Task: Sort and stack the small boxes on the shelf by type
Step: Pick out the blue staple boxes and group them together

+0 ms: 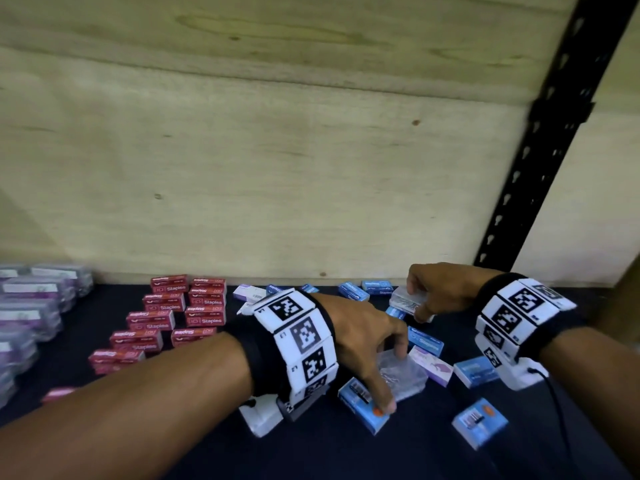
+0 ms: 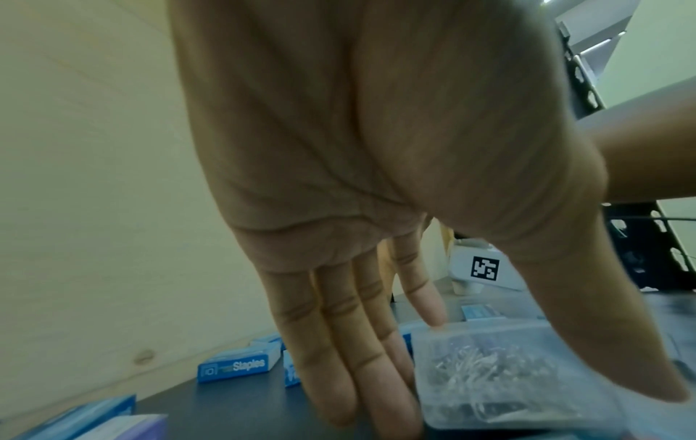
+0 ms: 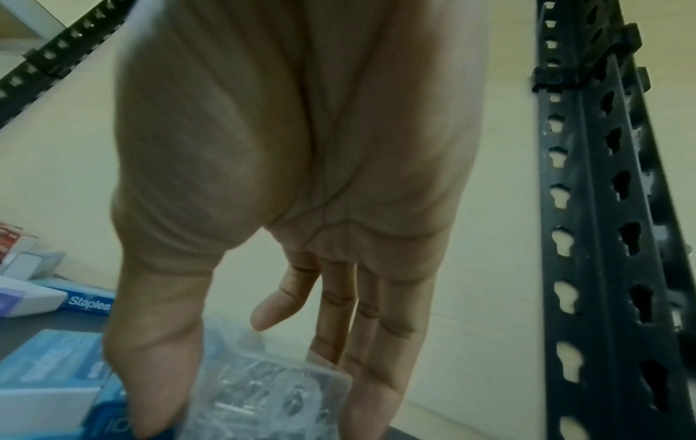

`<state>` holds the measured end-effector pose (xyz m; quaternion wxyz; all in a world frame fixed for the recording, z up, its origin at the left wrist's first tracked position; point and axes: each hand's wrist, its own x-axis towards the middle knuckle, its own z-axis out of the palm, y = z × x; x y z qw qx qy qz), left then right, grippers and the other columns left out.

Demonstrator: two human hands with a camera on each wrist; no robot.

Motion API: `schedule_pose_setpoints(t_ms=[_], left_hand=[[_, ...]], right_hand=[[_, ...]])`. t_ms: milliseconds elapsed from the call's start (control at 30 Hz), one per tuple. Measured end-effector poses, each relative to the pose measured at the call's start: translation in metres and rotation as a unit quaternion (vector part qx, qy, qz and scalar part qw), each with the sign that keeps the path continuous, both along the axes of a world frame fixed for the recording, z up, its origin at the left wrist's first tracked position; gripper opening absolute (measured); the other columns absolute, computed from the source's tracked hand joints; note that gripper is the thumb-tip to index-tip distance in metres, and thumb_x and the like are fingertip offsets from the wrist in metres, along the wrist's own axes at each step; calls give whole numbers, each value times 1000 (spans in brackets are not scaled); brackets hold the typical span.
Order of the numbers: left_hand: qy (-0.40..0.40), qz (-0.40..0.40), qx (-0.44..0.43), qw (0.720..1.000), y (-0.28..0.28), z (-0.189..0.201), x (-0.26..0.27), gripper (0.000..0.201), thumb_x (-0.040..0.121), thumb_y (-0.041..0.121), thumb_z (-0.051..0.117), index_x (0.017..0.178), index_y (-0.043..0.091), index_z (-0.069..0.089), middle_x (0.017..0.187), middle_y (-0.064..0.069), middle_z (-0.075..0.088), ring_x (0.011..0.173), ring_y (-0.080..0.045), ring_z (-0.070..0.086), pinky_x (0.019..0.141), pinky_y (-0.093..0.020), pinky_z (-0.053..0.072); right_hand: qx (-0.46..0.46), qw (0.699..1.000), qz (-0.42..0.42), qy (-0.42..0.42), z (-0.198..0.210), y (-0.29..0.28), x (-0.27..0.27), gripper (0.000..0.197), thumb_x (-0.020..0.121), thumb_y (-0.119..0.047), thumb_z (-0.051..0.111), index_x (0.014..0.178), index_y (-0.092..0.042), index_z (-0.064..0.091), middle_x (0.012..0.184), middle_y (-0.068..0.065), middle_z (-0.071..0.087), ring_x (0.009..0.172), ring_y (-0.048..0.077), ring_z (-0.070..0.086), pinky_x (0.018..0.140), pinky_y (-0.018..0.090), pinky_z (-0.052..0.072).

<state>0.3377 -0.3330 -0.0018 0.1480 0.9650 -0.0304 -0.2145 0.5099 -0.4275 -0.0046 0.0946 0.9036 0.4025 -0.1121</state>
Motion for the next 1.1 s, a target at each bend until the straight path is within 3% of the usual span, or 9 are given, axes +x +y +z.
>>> schedule_pose_setpoints(t_ms=[167, 267, 400, 500, 600, 767, 900, 1000, 1100], left_hand=[[-28, -9, 34, 999, -7, -5, 1, 63, 71, 48, 81, 118, 26, 46, 98, 5, 55, 84, -13, 54, 68, -29, 46], [-57, -12, 65, 996, -9, -3, 0, 60, 77, 43, 77, 124, 24, 45, 88, 7, 50, 76, -12, 50, 60, -28, 40], [-89, 5, 75, 993, -6, 3, -5, 48, 86, 49, 62, 123, 20, 51, 83, 10, 49, 84, -17, 52, 68, -30, 41], [-120, -2, 75, 990, 2, 9, -10, 45, 94, 49, 50, 121, 13, 56, 102, -3, 60, 92, -21, 56, 78, -33, 48], [-138, 16, 49, 989, 14, 18, -19, 39, 98, 41, 45, 119, 12, 59, 104, -3, 61, 89, -17, 54, 78, -29, 45], [-123, 85, 39, 988, 40, 36, -52, 34, 96, 40, 47, 118, 17, 58, 99, 2, 63, 87, -19, 61, 79, -34, 50], [-117, 150, 20, 982, 64, 49, -91, 32, 94, 37, 51, 120, 21, 60, 106, 3, 66, 78, -10, 64, 80, -29, 53], [-118, 192, 43, 973, 82, 60, -131, 31, 95, 34, 53, 123, 22, 62, 100, 13, 60, 76, 0, 57, 79, -23, 47], [-111, 234, 55, 964, 99, 69, -174, 31, 96, 32, 52, 123, 21, 64, 96, 16, 60, 84, -6, 58, 79, -22, 47]], right_hand=[[43, 998, -13, 47, 9, -11, -5, 41, 82, -36, 69, 113, -26, 44, 100, -4, 63, 89, 16, 59, 83, 31, 48], [73, 993, -22, 94, 14, -17, -9, 32, 90, -40, 60, 113, -21, 47, 88, 3, 72, 69, 13, 62, 75, 29, 54], [97, 991, -34, 89, 24, -23, -19, 33, 100, -36, 46, 117, -10, 56, 79, 4, 67, 59, 12, 59, 61, 21, 50], [118, 987, -31, 100, 32, -25, -22, 41, 103, -31, 40, 115, 3, 59, 92, 18, 71, 61, 17, 61, 56, 17, 49], [131, 982, -24, 134, 37, -25, -24, 41, 103, -25, 38, 112, 9, 58, 81, 19, 69, 60, 18, 59, 53, 18, 50], [153, 976, 0, 152, 43, -11, -42, 18, 101, -21, 47, 109, -7, 55, 75, 7, 65, 46, 5, 57, 51, 19, 48], [138, 979, 65, 137, 52, 13, -69, 16, 99, -24, 53, 112, -15, 53, 95, 15, 73, 59, 12, 63, 58, 20, 50], [129, 975, 109, 143, 55, 40, -100, 18, 99, -25, 53, 115, -16, 52, 93, 10, 72, 62, 15, 65, 60, 21, 50], [130, 967, 148, 163, 56, 69, -136, 18, 99, -25, 53, 114, -16, 52, 94, 4, 69, 67, 16, 67, 64, 24, 53]])
